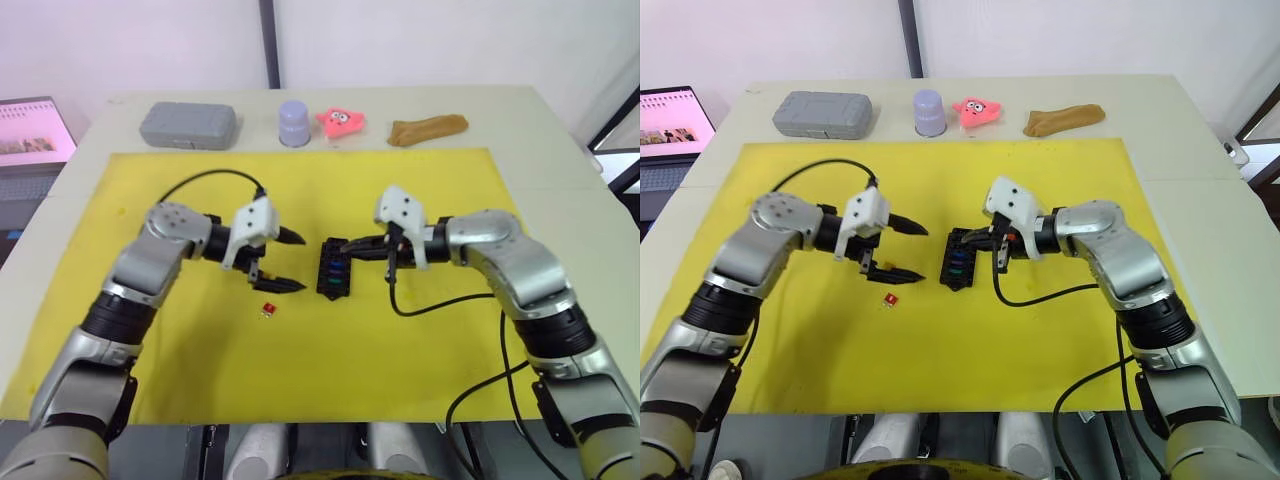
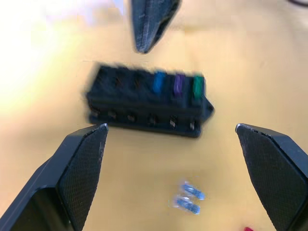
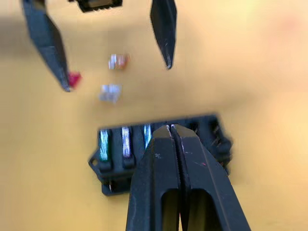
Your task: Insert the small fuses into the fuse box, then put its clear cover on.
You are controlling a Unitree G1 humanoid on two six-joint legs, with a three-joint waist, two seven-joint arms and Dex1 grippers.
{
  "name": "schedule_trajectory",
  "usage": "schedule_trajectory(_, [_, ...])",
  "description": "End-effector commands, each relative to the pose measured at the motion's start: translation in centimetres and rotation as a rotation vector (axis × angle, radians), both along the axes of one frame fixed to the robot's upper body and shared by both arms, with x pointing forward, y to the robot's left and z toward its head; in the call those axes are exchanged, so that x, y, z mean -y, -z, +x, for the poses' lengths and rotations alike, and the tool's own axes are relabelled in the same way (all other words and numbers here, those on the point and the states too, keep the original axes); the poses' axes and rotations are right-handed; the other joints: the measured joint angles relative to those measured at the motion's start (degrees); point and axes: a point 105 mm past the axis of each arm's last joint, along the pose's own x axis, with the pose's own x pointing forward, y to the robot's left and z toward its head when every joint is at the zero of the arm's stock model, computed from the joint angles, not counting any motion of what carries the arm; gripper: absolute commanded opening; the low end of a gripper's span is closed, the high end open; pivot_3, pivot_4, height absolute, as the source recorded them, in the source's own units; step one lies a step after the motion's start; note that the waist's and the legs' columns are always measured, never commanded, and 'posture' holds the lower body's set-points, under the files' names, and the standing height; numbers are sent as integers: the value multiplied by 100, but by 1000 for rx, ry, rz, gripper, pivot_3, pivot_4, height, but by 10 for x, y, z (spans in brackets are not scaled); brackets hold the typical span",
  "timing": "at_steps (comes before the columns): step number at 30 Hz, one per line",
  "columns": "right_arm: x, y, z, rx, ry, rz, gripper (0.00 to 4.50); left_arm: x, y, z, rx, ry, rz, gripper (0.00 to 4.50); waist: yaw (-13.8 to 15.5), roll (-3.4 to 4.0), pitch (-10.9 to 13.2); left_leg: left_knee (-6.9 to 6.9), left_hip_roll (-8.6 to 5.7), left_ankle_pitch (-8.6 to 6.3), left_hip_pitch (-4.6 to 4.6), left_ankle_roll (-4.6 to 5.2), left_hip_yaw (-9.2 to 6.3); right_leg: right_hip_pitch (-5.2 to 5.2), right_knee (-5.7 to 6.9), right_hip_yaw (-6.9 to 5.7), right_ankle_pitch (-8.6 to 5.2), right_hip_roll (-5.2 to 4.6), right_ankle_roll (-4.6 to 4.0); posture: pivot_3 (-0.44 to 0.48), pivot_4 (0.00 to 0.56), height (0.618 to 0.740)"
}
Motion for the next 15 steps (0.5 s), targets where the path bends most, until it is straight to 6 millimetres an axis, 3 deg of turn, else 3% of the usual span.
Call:
schedule_trajectory(1, [15,-16,-6,76,18,-31,50,-21,-23,-1,25,-40,-35,4500,4,0,0,-1,0,0,0,0,1,0,0,0,0,0,0,0,150,740])
schedule_trajectory(4, [44,-15,-13,96,63,-118,50,-57,-24,0,14,-127,30,4500,7,0,1,-1,-1,0,-1,0,2,-1,-1,0,0,0,0,0,150,740])
schedule_trajectory(6, [60,-13,-19,95,88,-159,575,-77,-21,-2,5,-171,80,4500,4,1,1,-3,-1,0,-1,0,5,-2,-1,0,0,0,0,0,150,740])
schedule_trajectory(9, [93,-11,-30,67,146,-230,1842,-109,-19,-3,2,-274,128,4500,14,1,1,-6,-1,0,1,1,10,-1,-2,0,0,1,0,0,150,740])
schedule_trajectory(14, [133,-9,-38,34,274,-259,4409,-153,-13,-5,-37,-430,142,4500,18,1,2,-5,1,-2,4,3,14,4,-2,0,0,3,0,0,150,740])
schedule_trajectory(15, [139,-7,-39,31,294,-263,4466,-161,-9,-6,-45,-454,154,4500,17,1,2,-5,1,-2,5,4,15,6,-2,1,0,3,0,0,150,740])
